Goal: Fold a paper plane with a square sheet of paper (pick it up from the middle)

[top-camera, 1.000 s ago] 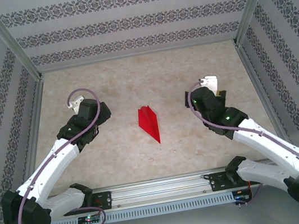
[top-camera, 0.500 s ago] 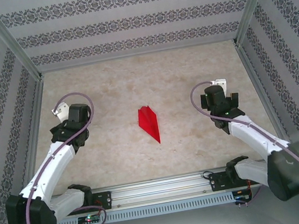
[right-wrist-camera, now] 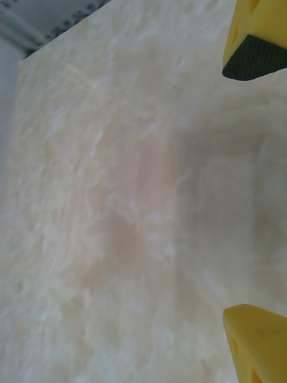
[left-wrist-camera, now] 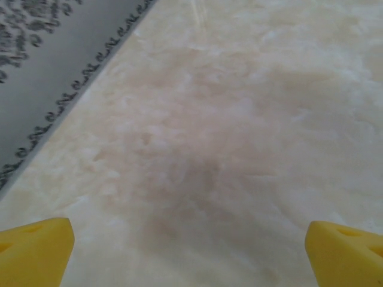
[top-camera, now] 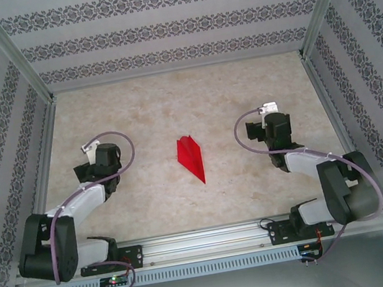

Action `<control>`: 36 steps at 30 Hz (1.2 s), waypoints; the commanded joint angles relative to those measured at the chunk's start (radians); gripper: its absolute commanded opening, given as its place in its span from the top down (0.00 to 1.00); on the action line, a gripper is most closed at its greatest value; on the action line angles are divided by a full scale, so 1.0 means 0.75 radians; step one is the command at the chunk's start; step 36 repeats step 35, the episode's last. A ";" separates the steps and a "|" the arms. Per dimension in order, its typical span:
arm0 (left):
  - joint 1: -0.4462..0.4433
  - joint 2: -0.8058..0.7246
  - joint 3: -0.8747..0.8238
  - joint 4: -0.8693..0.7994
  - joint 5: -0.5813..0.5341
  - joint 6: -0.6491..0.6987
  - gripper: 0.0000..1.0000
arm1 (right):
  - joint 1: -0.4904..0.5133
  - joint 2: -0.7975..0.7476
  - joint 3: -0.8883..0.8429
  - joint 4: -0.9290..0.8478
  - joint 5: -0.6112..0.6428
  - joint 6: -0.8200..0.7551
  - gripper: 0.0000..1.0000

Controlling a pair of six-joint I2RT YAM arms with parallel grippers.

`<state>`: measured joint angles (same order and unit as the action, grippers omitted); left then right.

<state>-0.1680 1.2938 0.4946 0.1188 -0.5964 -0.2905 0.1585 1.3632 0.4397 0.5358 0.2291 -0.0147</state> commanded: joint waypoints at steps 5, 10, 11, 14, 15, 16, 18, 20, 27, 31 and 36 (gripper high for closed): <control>0.047 0.085 -0.109 0.646 0.187 0.253 0.00 | -0.127 0.139 -0.192 0.613 -0.266 -0.022 0.02; 0.145 0.247 -0.163 0.964 0.423 0.324 0.00 | -0.130 0.177 -0.117 0.493 -0.175 0.014 0.03; 0.148 0.294 -0.151 1.019 0.464 0.349 0.00 | -0.133 0.183 -0.090 0.488 -0.168 0.025 0.03; 0.183 0.323 -0.105 0.917 0.583 0.332 0.00 | -0.138 0.191 -0.090 0.506 -0.121 0.046 0.02; 0.201 0.349 -0.140 0.992 0.578 0.313 0.00 | -0.137 0.181 -0.087 0.483 -0.105 0.052 0.03; 0.202 0.379 -0.170 1.115 0.582 0.322 0.00 | -0.138 0.192 -0.093 0.512 -0.086 0.054 0.02; 0.200 0.349 -0.139 0.992 0.583 0.315 0.00 | -0.138 0.188 -0.093 0.507 -0.072 0.062 0.02; 0.197 0.347 -0.138 0.989 0.577 0.316 0.00 | -0.138 0.193 -0.095 0.516 -0.069 0.065 0.02; 0.181 0.355 -0.140 1.010 0.573 0.338 0.00 | -0.138 0.188 -0.093 0.507 -0.072 0.063 0.02; 0.183 0.357 -0.134 1.001 0.578 0.338 0.00 | -0.138 0.187 -0.091 0.504 -0.071 0.063 0.02; 0.183 0.355 -0.136 1.001 0.580 0.336 0.00 | -0.138 0.187 -0.093 0.505 -0.071 0.065 0.02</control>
